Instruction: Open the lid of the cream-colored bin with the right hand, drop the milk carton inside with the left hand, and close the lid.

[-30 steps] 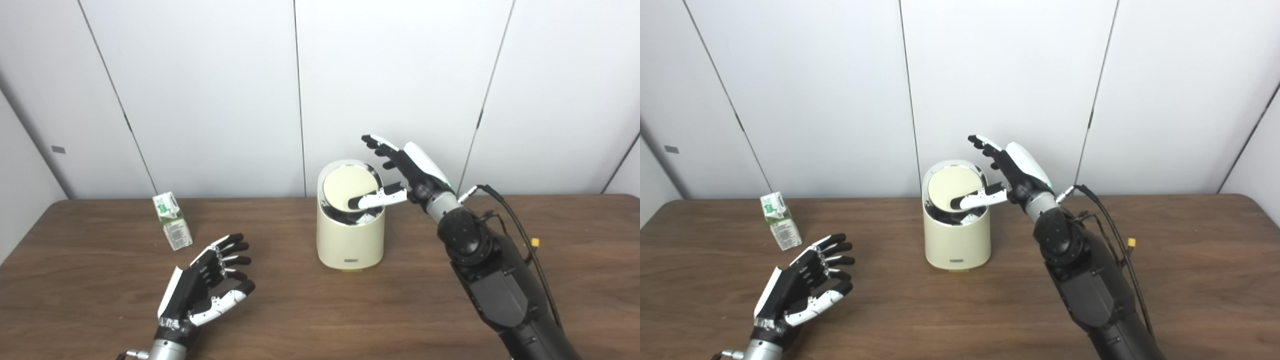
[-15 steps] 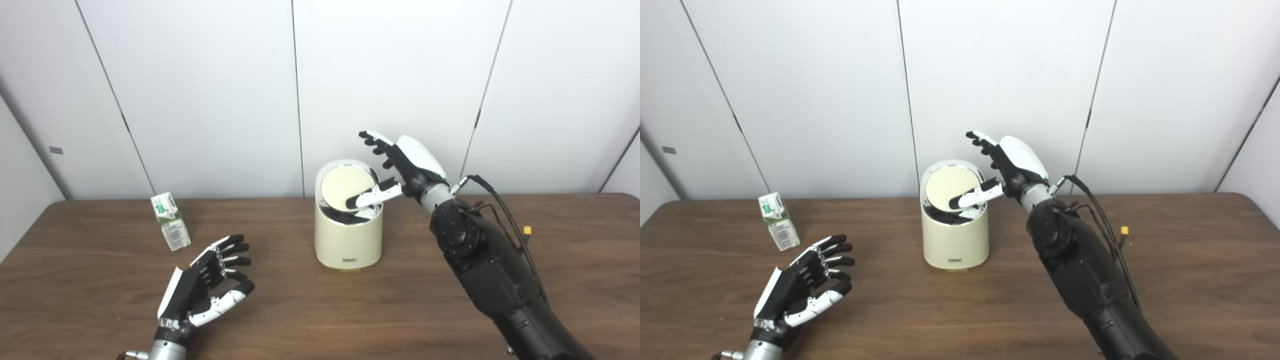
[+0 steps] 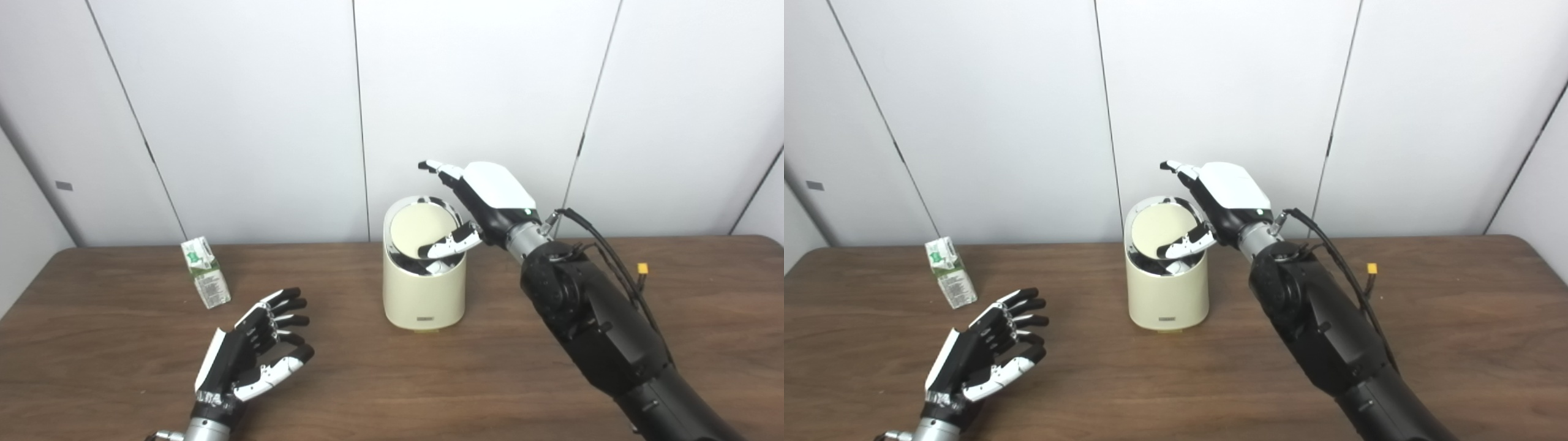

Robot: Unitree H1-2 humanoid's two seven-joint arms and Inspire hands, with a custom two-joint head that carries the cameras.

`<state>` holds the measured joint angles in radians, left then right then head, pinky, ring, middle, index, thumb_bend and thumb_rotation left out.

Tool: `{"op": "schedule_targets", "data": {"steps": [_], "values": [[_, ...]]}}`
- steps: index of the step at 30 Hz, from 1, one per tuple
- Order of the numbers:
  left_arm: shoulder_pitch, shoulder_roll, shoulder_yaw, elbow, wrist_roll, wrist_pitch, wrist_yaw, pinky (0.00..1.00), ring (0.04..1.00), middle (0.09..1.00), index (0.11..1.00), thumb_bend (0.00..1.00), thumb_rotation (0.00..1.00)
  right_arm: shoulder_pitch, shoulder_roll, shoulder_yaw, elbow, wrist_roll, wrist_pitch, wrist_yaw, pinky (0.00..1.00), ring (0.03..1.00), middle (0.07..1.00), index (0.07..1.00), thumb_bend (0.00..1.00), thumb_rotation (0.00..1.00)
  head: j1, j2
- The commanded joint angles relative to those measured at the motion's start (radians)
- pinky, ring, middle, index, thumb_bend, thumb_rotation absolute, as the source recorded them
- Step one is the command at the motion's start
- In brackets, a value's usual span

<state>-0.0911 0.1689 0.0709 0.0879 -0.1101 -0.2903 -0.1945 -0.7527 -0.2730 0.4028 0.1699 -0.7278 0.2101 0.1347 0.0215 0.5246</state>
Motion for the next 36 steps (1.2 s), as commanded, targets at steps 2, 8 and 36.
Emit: {"op": "schedule_targets", "data": {"steps": [2,8,36], "values": [[-0.008,0.003,-0.001,-0.020,-0.002,-0.008,0.009,0.59,0.713,0.792,0.844,0.72,0.27,-0.002,0.002,-0.059,-0.056,0.055,0.019,0.026,0.70,0.828,0.883,0.895,0.88,0.32,0.001,0.001],[-0.009,0.003,-0.001,-0.018,-0.001,-0.007,0.011,0.59,0.716,0.795,0.844,0.72,0.26,0.026,0.017,-0.155,-0.132,0.141,0.041,0.036,0.69,0.844,0.889,0.894,0.84,0.33,-0.001,0.002],[-0.023,0.012,-0.003,-0.010,-0.014,-0.010,0.006,0.58,0.708,0.790,0.843,0.72,0.25,0.495,0.019,-0.357,-0.296,0.425,-0.187,-0.047,0.70,0.823,0.883,0.908,0.84,0.30,0.003,0.000]]}}
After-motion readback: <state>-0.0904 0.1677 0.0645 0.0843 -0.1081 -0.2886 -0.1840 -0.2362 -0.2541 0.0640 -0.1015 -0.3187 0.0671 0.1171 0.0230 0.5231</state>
